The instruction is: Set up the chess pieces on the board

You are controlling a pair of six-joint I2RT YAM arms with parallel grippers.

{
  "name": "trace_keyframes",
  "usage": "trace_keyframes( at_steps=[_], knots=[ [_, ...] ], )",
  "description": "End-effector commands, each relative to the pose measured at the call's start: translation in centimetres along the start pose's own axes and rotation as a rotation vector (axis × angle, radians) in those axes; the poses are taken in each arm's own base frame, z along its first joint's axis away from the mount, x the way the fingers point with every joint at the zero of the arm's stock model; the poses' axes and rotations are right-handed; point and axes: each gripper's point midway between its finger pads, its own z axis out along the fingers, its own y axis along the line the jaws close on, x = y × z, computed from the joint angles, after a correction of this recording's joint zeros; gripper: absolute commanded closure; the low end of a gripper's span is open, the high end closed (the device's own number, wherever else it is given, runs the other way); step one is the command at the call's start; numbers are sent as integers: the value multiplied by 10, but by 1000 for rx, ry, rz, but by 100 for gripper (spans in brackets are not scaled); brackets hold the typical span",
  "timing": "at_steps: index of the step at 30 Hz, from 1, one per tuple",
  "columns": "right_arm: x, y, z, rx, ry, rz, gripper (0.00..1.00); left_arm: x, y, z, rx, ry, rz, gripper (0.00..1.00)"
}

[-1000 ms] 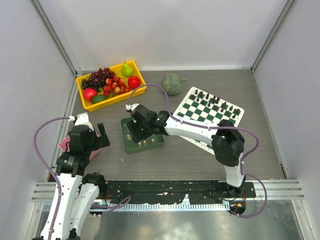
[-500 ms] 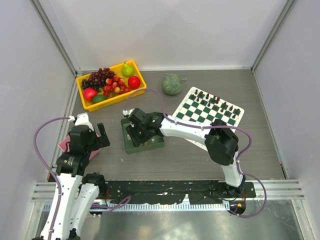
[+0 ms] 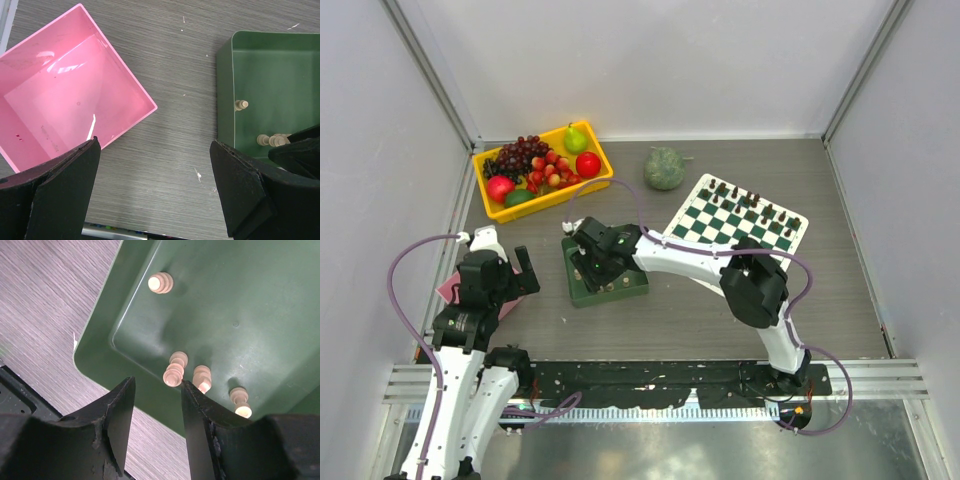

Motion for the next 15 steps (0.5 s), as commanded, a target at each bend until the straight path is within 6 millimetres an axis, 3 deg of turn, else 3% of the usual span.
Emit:
trace_keyframes(
  at_steps=[1,8,15],
  knots=[
    [-11,1,1,15,-15,-29,52,-12,-1,-3,4,-41,-3,1],
    [-7,0,6,20,0,-32,58,-12,-1,-3,3,-38,-2,1],
    [-12,2,-3,12,-22,-30,73,-11,-2,-3,6,-36,-1,1]
  ],
)
